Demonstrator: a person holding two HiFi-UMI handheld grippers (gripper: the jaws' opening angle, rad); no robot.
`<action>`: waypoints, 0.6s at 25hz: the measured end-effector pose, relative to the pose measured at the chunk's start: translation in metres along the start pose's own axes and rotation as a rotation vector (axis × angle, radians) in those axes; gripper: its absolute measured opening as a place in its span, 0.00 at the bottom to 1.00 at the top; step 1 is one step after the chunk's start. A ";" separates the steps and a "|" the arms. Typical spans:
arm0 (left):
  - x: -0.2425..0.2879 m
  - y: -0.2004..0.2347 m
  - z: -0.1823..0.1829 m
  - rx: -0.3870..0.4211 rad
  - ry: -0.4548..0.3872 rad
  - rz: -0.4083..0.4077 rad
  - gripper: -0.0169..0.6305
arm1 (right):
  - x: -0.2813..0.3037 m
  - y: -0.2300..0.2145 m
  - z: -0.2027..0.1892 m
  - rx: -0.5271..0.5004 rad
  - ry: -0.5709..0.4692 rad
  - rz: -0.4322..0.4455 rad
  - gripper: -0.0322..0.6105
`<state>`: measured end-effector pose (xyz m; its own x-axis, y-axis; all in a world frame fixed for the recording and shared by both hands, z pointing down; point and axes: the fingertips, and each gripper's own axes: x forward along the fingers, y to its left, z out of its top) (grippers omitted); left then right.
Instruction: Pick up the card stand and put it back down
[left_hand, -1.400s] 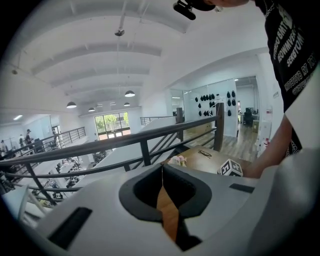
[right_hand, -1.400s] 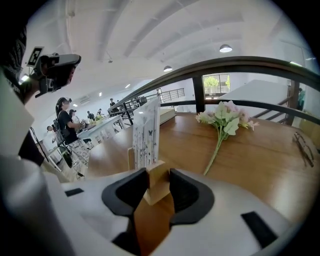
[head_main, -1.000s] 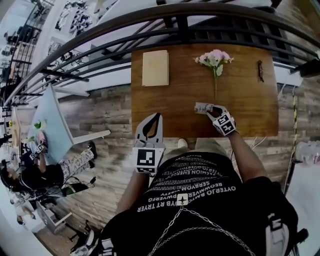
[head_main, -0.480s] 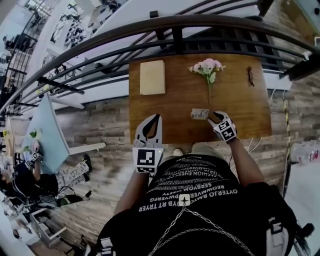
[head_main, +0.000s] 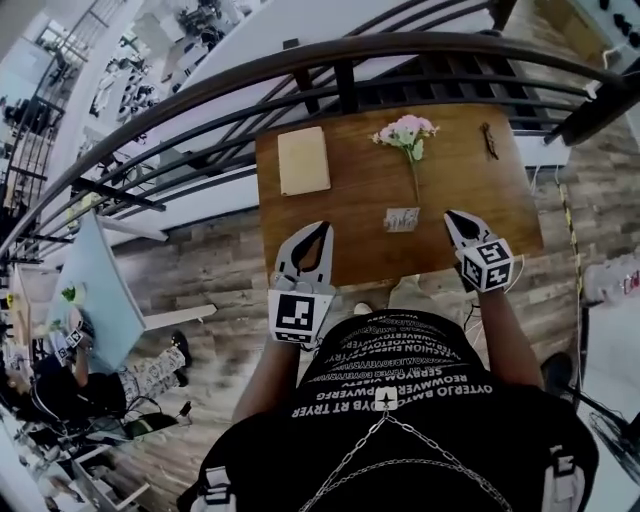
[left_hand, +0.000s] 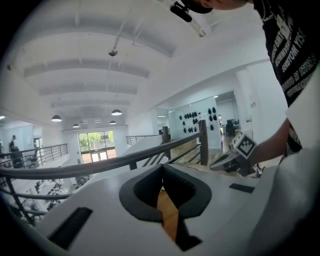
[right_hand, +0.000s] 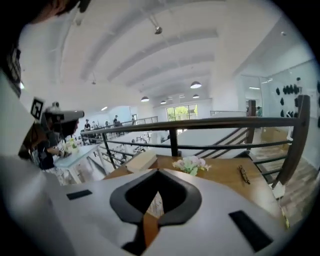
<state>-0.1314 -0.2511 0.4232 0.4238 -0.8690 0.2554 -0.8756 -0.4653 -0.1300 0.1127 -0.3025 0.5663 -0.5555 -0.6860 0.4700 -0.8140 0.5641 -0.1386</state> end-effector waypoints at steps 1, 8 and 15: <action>-0.002 -0.003 0.001 0.024 0.000 -0.021 0.07 | -0.010 0.007 0.016 0.009 -0.030 -0.003 0.07; -0.016 -0.011 0.000 0.031 -0.033 -0.104 0.07 | -0.080 0.066 0.098 -0.173 -0.161 -0.053 0.07; -0.018 -0.033 0.015 -0.003 -0.103 -0.171 0.07 | -0.121 0.084 0.096 -0.232 -0.163 -0.108 0.07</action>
<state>-0.1063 -0.2227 0.4084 0.5878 -0.7900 0.1743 -0.7895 -0.6072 -0.0899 0.0956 -0.2165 0.4146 -0.5034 -0.8017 0.3224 -0.8196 0.5612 0.1156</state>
